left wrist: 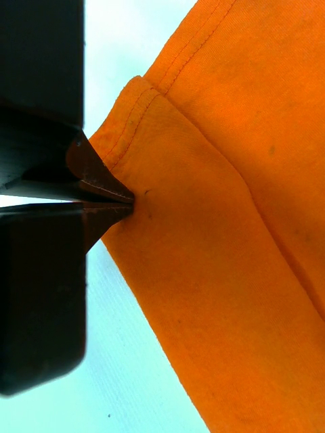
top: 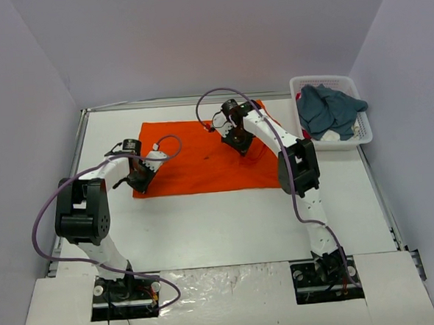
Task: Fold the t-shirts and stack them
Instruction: Fold the flattened tshirt in 1/3 of the way
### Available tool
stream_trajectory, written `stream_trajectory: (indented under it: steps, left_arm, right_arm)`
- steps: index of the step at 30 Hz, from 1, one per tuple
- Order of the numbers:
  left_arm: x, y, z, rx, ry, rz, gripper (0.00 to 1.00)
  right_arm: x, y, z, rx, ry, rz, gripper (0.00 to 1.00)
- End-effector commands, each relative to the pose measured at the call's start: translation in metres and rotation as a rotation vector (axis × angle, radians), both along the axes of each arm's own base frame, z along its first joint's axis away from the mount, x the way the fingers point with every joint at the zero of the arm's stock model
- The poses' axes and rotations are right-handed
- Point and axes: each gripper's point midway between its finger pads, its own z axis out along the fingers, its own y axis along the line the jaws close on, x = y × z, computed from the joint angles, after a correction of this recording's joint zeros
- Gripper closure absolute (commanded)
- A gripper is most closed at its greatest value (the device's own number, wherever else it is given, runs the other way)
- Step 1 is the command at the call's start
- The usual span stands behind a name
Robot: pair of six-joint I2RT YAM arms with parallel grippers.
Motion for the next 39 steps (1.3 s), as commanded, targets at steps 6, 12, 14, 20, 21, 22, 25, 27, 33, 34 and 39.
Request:
stream_trajectory:
  steps: [6, 12, 14, 20, 21, 22, 25, 27, 33, 34, 39]
  left_arm:
    - [-0.033, 0.001, -0.025, -0.009, 0.131, -0.002, 0.98]
    - [-0.032, 0.0, -0.024, -0.012, 0.128, -0.002, 0.98]
    - [-0.032, 0.0, -0.024, -0.012, 0.13, 0.0, 0.97]
    - [-0.032, -0.001, -0.024, -0.011, 0.13, -0.003, 0.98]
    - [-0.033, -0.002, -0.025, -0.011, 0.134, -0.003, 0.98]
    - [-0.032, -0.002, -0.024, -0.011, 0.131, -0.003, 0.98]
    - [-0.032, -0.002, -0.025, -0.011, 0.134, -0.002, 0.98]
    - [-0.032, -0.003, -0.025, -0.013, 0.135, -0.001, 0.98]
    - [-0.033, -0.004, -0.024, -0.015, 0.136, 0.0, 0.98]
    - [-0.032, -0.004, -0.024, -0.015, 0.134, -0.001, 0.98]
    - [-0.032, -0.005, -0.024, -0.02, 0.135, -0.001, 0.97]
  right_arm:
    - [0.0, 0.004, 0.006, -0.036, -0.007, 0.109, 1.0]
    - [-0.001, 0.009, -0.005, -0.072, -0.003, 0.163, 1.0]
    - [-0.001, 0.009, -0.01, -0.082, 0.003, 0.173, 1.0]
    - [0.004, 0.009, -0.024, -0.114, 0.005, 0.193, 1.0]
    - [0.005, 0.009, -0.026, -0.115, 0.006, 0.196, 1.0]
    - [0.005, 0.01, -0.028, -0.118, 0.006, 0.202, 1.0]
    - [0.007, 0.011, -0.031, -0.125, 0.005, 0.207, 1.0]
    - [0.007, 0.012, -0.032, -0.127, 0.003, 0.217, 1.0]
    - [0.011, 0.018, -0.024, -0.103, -0.02, 0.237, 1.0]
    - [0.011, 0.019, -0.023, -0.1, -0.02, 0.242, 1.0]
    - [0.009, 0.021, -0.01, -0.086, -0.036, 0.257, 1.0]
